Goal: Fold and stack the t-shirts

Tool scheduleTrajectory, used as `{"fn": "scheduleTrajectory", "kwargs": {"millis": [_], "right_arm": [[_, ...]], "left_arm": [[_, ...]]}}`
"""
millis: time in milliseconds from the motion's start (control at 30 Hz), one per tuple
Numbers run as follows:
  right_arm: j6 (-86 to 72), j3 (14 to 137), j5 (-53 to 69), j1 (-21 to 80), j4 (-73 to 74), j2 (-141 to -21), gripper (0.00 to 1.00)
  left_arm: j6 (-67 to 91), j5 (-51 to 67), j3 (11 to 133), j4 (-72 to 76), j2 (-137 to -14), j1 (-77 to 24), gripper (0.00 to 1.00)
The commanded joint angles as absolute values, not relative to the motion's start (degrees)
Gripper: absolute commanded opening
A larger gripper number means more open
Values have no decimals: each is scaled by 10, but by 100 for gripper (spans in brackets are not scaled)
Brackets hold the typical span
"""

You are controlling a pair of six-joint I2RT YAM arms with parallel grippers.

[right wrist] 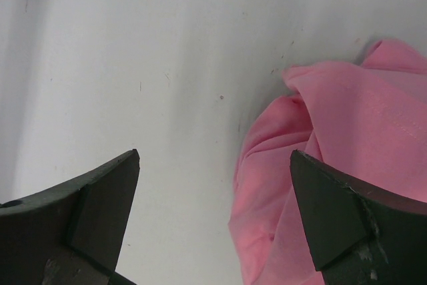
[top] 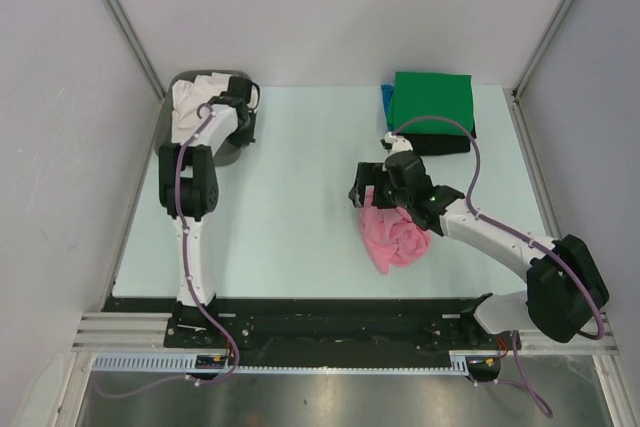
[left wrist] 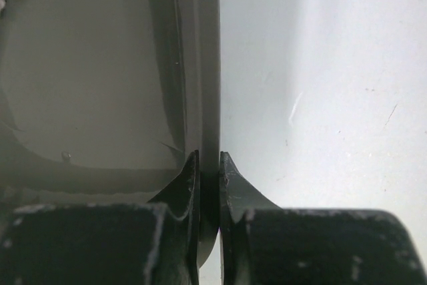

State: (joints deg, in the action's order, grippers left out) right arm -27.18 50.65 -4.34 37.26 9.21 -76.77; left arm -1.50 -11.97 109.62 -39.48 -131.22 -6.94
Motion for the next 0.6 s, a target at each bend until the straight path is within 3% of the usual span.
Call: {"fn": "scheduleTrajectory", "kwargs": {"millis": [0, 500, 533, 567], "right_arm": [[-284, 504, -26, 374, 45, -784, 100], [-292, 505, -17, 378, 28, -802, 100], [-291, 504, -18, 379, 28, -802, 100], [-290, 504, -18, 380, 29, -801, 100]], "left_arm": [[-78, -133, 1116, -323, -1344, -2, 0], [-52, -141, 1020, -282, -1288, 58, 0], [-52, -148, 1022, -285, -1288, 58, 1], [-51, -154, 1024, -287, -1288, 57, 9]]}}
